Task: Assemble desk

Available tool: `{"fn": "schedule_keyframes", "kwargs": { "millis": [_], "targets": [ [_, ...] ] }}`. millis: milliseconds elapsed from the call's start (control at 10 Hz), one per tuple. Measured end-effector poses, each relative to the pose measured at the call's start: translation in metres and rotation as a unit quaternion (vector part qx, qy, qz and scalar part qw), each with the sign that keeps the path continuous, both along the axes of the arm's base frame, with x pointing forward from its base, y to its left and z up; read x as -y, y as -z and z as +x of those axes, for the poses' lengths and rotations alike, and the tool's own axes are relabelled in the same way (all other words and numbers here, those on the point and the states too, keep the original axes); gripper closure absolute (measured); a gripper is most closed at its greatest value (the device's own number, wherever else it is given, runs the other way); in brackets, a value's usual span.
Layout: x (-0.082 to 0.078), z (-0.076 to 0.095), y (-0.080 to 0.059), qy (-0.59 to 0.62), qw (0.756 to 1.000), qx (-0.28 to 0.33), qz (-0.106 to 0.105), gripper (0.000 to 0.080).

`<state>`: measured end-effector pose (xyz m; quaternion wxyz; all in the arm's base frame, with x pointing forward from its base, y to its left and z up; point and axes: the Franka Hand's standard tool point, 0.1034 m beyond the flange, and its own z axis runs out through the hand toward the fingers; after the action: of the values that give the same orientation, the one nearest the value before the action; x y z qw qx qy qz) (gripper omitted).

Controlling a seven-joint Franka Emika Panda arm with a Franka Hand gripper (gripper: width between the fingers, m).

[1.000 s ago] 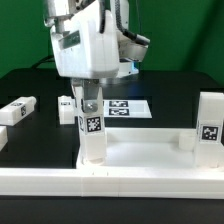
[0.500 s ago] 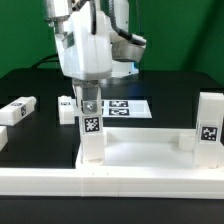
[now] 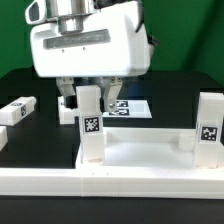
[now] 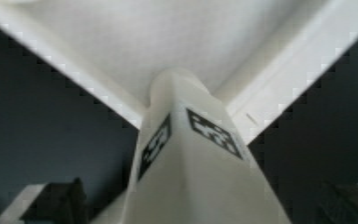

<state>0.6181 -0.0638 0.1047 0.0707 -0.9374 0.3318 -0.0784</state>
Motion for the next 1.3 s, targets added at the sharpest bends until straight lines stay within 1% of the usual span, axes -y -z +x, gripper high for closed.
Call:
{"fn": "schedule_keyframes", "kwargs": {
  "millis": [300,400,500,600,700,800,1000,1100,1200,1300],
  "targets": [
    [0.001,0.000,0.001,-0.108,0.994,0.009,-0.022,0.0150],
    [-0.001,0.001,0.000,-0.153,0.988,0.013,-0.037,0.0150],
    [-0.008,0.001,0.001,-0.218,0.974,0.016,-0.065,0.0150],
    [-0.010,0.001,0.002,-0.278,0.957,0.020,-0.082,0.0150],
    [-0.010,0.001,0.002,-0.318,0.943,0.022,-0.091,0.0150],
    [-0.010,0.002,0.001,-0.378,0.920,0.024,-0.104,0.0150],
    [-0.007,0.002,0.000,-0.422,0.899,0.026,-0.113,0.0150],
    [-0.006,0.003,-0.001,-0.420,0.900,0.027,-0.113,0.0276],
    [-0.006,0.003,0.000,-0.420,0.900,0.027,-0.113,0.0276],
    [-0.006,0.003,0.000,-0.420,0.900,0.027,-0.113,0.0415]
  ]
}}
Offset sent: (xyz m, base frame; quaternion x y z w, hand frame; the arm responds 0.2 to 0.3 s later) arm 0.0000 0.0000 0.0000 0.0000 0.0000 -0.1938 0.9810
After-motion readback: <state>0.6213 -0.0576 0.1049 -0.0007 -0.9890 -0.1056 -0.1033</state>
